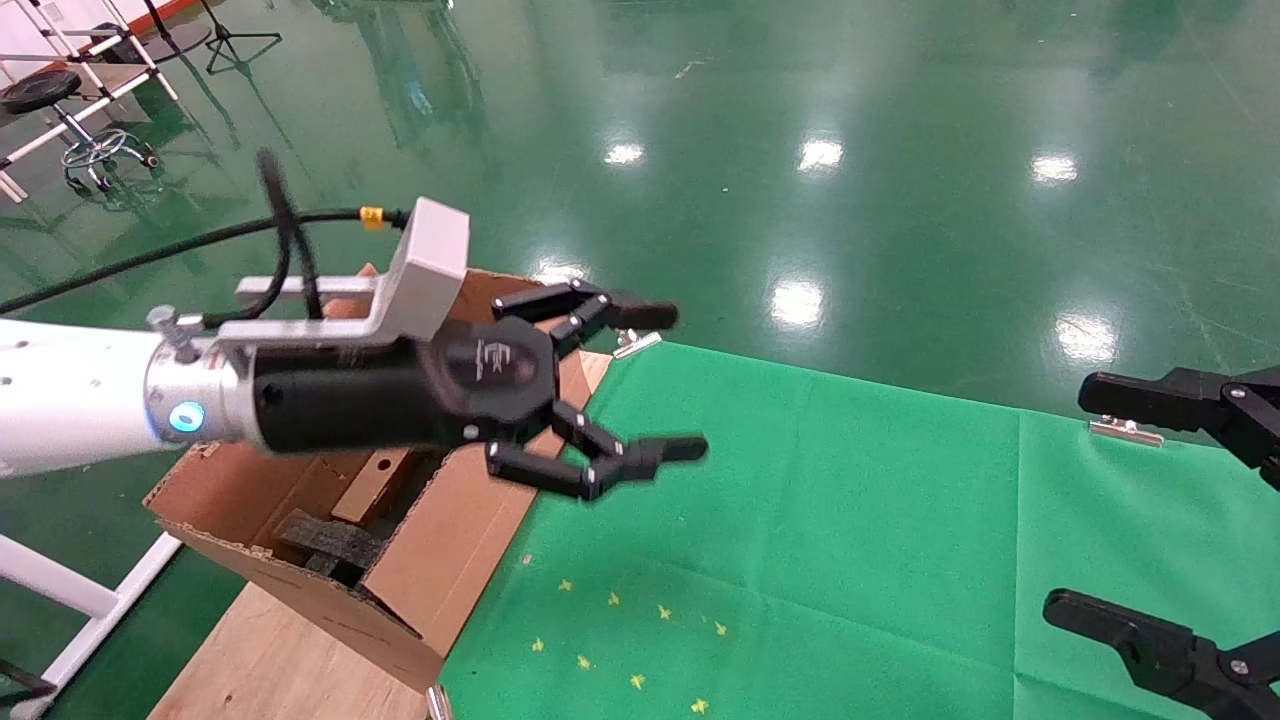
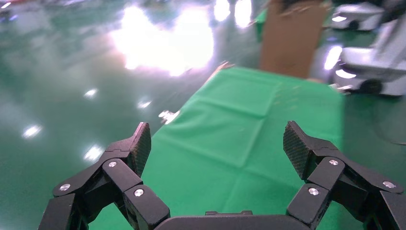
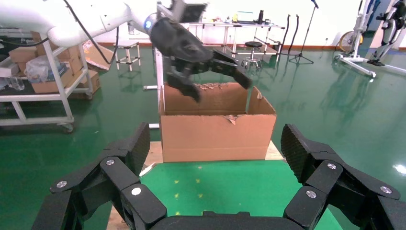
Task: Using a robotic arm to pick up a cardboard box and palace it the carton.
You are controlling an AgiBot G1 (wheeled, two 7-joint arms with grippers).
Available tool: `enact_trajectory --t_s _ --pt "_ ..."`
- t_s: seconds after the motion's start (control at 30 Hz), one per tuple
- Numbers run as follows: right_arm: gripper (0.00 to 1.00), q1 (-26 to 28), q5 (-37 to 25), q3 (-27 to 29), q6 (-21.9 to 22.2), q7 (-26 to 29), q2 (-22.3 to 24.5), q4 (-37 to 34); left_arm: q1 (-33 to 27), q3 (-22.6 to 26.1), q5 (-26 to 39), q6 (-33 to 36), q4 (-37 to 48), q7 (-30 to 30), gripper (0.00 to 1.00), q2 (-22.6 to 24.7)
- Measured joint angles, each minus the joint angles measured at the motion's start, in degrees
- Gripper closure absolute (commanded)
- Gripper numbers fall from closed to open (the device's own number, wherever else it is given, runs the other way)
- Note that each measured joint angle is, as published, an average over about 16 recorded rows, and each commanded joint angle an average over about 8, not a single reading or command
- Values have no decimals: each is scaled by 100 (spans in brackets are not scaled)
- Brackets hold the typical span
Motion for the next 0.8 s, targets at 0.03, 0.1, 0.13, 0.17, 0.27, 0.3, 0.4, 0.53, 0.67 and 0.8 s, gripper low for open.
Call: enact_trajectory --t_s 0.03,0.1,0.13,0.17,0.27,0.3,0.4,0.53,0.67,0.8 --pt "0 0 0 0 0 0 0 0 59 -22 -111 43 -84 29 0 -12" --pt "0 0 0 0 0 0 0 0 168 -63 -314 121 -238 82 0 -33" --pt "0 0 0 0 0 0 0 0 224 -84 -418 161 -317 108 0 -43" --pt "0 0 0 0 0 0 0 0 278 -103 -520 201 -394 133 0 -54" --pt "0 0 0 0 1 0 0 -1 418 -155 -783 302 -592 196 0 -81" --pt "0 -1 1 0 1 0 0 -1 456 -169 -855 330 -646 214 0 -88" --pt "0 -1 1 0 1 0 1 -1 546 -204 -1024 396 -772 254 0 -106" --pt "0 -1 1 1 2 0 1 -2 608 -227 -1139 441 -856 281 0 -119" --pt "0 -1 1 1 2 0 1 -2 620 -233 -1161 449 -871 284 0 -122" --pt "0 -1 1 1 2 0 1 -2 597 -226 -1117 432 -836 277 0 -119"
